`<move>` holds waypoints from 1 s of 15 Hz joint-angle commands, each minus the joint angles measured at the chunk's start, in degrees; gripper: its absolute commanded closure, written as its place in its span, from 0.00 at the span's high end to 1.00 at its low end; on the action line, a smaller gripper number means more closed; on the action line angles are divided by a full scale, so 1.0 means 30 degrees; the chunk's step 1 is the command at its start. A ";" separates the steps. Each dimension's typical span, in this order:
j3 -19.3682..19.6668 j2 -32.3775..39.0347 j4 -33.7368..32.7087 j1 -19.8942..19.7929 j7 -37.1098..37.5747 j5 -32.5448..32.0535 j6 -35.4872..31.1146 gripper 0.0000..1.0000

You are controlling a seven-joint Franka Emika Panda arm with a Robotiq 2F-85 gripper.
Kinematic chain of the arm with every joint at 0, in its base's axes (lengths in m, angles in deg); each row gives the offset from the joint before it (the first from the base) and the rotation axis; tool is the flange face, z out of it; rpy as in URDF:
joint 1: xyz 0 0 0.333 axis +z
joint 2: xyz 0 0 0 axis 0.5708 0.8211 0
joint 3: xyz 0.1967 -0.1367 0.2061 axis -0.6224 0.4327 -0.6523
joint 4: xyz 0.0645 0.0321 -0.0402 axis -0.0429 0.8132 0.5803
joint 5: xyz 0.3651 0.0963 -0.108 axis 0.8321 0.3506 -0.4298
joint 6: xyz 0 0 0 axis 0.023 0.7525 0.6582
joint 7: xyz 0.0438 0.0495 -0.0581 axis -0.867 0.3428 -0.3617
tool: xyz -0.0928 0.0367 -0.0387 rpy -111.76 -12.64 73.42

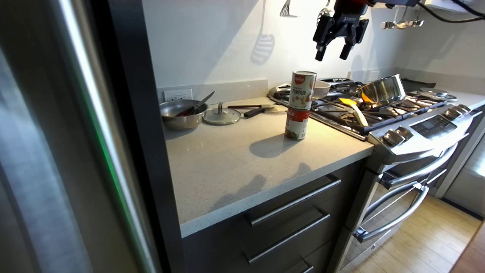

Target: Take the can off of the other

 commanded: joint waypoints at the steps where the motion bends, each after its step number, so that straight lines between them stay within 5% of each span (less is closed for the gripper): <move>1: -0.0198 0.2329 -0.2149 0.0058 -0.0730 0.0238 0.0610 1.00; 15: -0.0940 0.5872 -0.6021 -0.0283 -0.2563 0.0691 0.2762 1.00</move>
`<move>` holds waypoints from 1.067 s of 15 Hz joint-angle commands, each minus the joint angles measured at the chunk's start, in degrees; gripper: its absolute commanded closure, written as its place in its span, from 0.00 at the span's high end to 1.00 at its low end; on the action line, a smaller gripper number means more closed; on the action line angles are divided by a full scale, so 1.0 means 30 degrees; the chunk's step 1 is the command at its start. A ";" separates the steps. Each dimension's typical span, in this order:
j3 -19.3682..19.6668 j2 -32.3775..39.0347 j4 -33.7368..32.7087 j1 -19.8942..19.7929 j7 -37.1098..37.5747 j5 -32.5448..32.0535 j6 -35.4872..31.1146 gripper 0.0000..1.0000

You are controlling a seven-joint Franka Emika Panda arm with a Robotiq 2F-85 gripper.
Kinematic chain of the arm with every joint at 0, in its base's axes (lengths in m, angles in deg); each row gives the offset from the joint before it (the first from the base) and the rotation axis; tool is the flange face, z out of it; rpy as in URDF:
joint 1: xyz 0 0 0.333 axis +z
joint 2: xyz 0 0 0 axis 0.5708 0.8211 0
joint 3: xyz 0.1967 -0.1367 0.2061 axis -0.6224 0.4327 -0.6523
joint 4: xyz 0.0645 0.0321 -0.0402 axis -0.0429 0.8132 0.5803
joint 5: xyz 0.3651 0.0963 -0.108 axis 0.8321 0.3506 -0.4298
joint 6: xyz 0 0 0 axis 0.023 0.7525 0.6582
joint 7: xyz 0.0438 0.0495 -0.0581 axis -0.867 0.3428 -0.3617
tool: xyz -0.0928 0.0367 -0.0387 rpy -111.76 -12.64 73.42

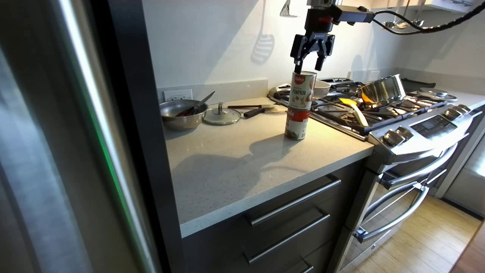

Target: Take the can off of the other

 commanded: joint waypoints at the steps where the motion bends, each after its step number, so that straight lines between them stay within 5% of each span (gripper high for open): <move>1: -0.0225 0.0670 -0.0827 -0.0351 -0.0851 0.0532 0.0802 1.00; 14: -0.0460 0.1535 -0.1663 -0.0648 -0.1966 0.1607 0.1542 1.00; 16: -0.0465 0.1630 -0.1801 -0.0668 -0.1953 0.1627 0.1659 0.80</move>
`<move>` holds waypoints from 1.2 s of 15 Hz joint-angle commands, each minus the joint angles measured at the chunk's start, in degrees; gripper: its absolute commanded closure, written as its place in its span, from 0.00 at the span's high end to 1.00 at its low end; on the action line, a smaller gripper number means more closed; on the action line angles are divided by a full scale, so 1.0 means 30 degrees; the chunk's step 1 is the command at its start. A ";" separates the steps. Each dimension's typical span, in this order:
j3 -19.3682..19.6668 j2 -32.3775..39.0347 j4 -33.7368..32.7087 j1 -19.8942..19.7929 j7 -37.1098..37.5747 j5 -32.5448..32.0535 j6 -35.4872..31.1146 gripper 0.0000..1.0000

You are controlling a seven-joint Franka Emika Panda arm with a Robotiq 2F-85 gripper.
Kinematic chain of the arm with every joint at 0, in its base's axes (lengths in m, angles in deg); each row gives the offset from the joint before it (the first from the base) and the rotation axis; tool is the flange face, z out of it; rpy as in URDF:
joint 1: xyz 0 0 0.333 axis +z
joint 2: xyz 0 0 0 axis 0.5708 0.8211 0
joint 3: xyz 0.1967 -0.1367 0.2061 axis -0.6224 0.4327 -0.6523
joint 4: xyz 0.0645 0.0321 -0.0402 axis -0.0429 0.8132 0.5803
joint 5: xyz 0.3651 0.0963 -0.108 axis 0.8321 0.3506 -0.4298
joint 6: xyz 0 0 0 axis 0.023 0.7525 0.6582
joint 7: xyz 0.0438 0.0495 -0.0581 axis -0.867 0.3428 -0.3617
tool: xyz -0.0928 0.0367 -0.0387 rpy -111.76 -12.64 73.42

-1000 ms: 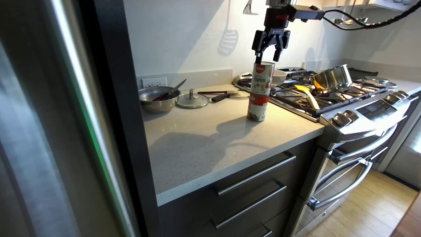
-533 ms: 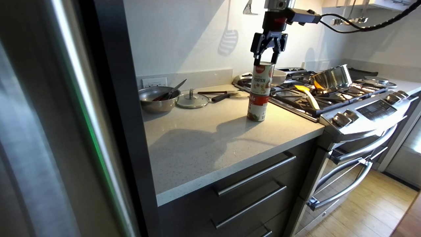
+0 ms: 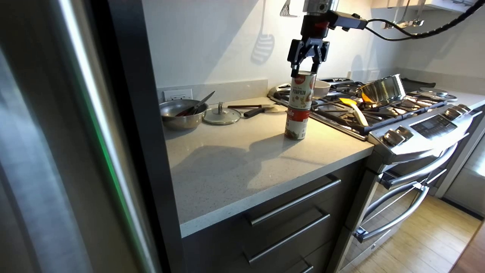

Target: Take the can off of the other

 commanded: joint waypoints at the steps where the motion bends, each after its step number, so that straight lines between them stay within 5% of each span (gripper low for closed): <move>1: -0.0244 0.0419 -0.0610 -0.0363 -0.0383 0.0302 0.0721 0.70; 4: -0.0228 0.0549 -0.0793 -0.0363 -0.0292 0.0204 0.0823 0.58; 18: -0.0765 -0.0414 -0.1460 0.0472 0.0485 -0.0924 0.2099 0.58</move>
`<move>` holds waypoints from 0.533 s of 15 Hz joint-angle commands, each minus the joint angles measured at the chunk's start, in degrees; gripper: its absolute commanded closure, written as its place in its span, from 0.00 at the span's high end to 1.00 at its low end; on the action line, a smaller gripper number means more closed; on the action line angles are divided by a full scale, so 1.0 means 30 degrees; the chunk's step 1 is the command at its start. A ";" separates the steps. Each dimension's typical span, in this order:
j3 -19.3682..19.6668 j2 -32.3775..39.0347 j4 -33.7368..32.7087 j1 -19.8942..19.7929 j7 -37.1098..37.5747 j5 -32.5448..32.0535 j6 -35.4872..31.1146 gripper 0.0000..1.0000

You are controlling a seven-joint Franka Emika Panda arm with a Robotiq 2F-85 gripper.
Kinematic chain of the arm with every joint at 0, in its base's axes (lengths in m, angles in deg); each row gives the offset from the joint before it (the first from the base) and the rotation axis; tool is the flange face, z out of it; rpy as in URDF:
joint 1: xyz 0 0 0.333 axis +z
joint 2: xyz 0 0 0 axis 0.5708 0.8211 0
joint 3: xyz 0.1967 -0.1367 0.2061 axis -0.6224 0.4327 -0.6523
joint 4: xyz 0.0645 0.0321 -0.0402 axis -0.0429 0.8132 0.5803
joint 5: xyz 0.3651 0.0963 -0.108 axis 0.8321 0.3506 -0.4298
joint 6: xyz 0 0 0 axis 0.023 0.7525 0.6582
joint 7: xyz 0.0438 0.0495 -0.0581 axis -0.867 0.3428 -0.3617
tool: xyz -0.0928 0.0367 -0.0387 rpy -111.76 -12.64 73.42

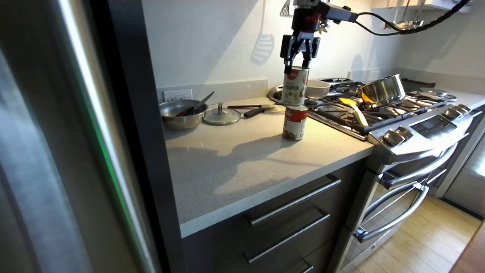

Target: Take the can off of the other

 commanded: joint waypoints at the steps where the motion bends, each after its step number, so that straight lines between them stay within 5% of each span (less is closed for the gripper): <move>1: -0.0264 -0.0742 -0.0213 0.0322 0.0411 -0.0598 0.0799 0.58; 8: -0.1424 -0.1358 0.0734 0.1229 -0.0172 -0.0395 0.0323 0.58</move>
